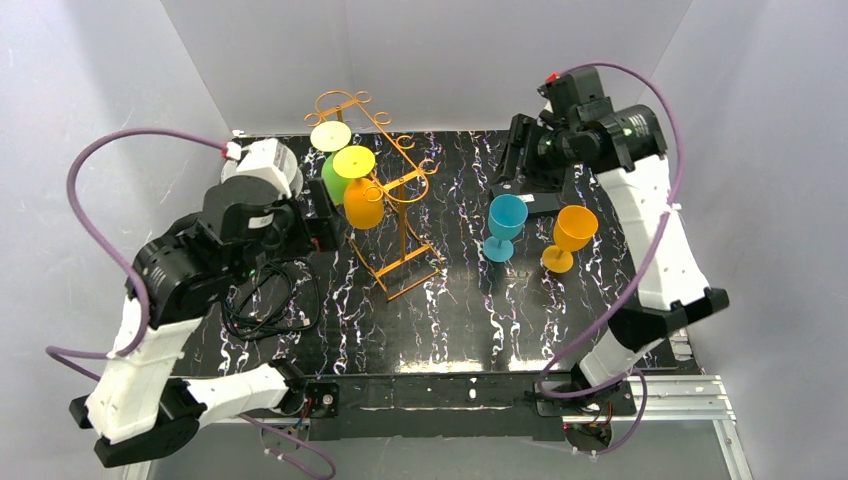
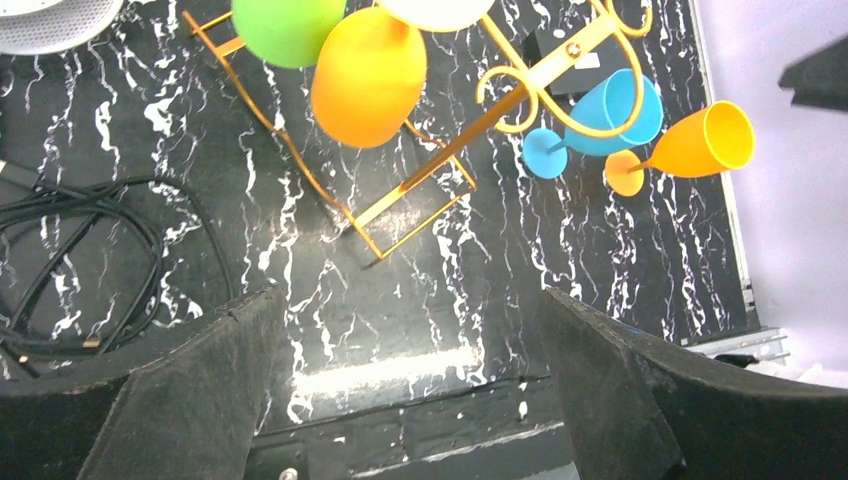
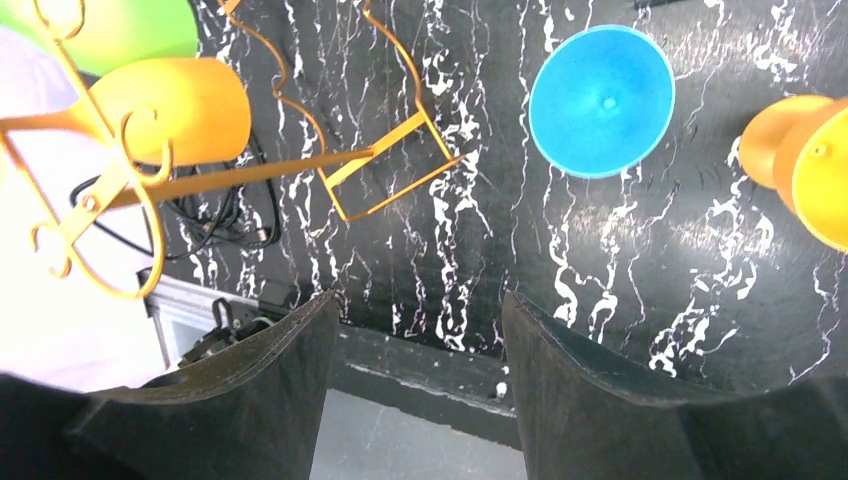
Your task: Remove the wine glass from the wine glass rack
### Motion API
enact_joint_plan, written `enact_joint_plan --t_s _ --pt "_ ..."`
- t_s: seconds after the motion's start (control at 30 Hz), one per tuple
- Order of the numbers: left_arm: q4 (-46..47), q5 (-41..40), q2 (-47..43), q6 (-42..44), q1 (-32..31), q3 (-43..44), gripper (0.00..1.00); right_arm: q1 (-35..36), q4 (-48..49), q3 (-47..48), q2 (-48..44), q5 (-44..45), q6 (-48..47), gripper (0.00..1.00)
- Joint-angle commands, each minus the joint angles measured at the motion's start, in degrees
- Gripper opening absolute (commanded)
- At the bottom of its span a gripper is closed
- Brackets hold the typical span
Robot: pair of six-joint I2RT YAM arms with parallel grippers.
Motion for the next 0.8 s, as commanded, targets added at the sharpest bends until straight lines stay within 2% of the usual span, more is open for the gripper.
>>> enact_joint_plan --t_s 0.0,0.1,0.23,0.33,0.53,0.67,0.77 --pt "5.3 -1.7 5.2 0.1 0.2 2.0 0.98 -0.7 1.4 -4.0 -7.7 -3.0 3.4 0.68" --pt "8.2 -0.7 7.4 -2.8 2.2 2.3 0.98 -0.7 1.2 -6.6 -11.2 -3.5 4.6 0.68" --pt "13.8 8.1 7.9 -12.5 9.0 -1.8 0.98 -0.8 1.8 -11.3 -16.2 -4.1 5.9 0.68" --pt "16.3 11.5 7.8 -17.9 13.3 -4.2 0.97 -0.9 3.0 -15.3 -19.9 -4.4 6.9 0.68" --pt "22.2 15.8 5.3 -23.9 20.3 -10.8 0.92 -1.1 2.8 -19.2 -23.8 -3.8 7.5 0.68" --pt "29.3 19.1 3.5 -31.4 24.5 -17.2 0.86 -1.3 2.6 -19.8 -24.7 -4.0 7.4 0.68" --pt "33.2 20.8 2.9 -33.7 26.3 -19.8 0.83 -1.4 2.7 -20.1 -25.0 -4.4 7.4 0.68"
